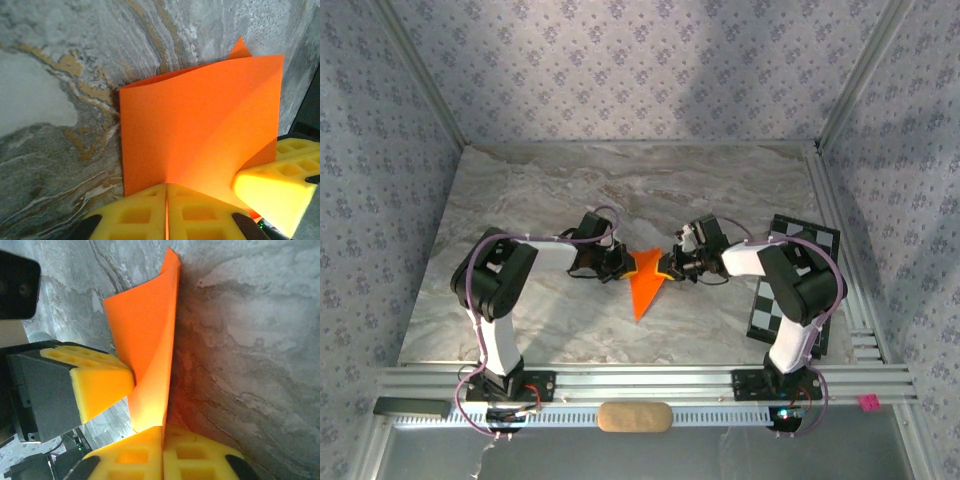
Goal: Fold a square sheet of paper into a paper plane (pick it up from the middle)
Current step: Fold the wing for the fifth time at the center of the table.
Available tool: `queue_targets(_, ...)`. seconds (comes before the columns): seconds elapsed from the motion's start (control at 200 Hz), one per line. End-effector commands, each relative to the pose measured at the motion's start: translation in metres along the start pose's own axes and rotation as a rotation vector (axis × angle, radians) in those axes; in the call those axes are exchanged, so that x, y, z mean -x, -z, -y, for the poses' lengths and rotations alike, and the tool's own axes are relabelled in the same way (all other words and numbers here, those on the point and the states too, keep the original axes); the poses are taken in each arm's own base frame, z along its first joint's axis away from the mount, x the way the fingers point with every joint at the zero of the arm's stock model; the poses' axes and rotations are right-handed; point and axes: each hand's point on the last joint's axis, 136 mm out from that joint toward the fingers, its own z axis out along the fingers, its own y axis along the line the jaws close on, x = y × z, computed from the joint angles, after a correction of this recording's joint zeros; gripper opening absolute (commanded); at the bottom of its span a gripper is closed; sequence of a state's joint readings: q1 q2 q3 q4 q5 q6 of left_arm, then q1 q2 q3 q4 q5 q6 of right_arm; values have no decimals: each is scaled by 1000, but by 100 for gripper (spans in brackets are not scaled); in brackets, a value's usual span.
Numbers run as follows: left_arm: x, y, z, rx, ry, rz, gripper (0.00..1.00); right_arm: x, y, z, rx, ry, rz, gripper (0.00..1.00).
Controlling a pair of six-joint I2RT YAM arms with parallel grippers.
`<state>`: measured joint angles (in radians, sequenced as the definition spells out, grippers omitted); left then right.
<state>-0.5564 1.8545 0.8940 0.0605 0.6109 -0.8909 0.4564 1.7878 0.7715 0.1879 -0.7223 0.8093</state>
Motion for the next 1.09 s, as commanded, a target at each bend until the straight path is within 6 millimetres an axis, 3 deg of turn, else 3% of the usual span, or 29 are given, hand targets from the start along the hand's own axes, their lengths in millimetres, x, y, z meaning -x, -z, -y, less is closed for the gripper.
queue_targets(0.0, 1, 8, 10, -30, -27, 11, 14, 3, 3, -5, 3, 6, 6, 3)
queue_targets(0.23, 8, 36, 36, -34, -121, 97, 38, 12, 16, -2, -42, -93, 132, 0)
queue_targets(0.45, 0, 59, 42, 36, -259, 176, 42, 11, 26, 7, -68, -256, 278, 0)
queue_targets(0.635, -26, 60, 45, 117, -395, 188, 40, 9, 26, 9, -14, -374, 329, 0)
queue_targets(1.089, -66, 39, 42, 376, -720, 203, 44, 9, 27, -12, 23, -330, 316, 0)
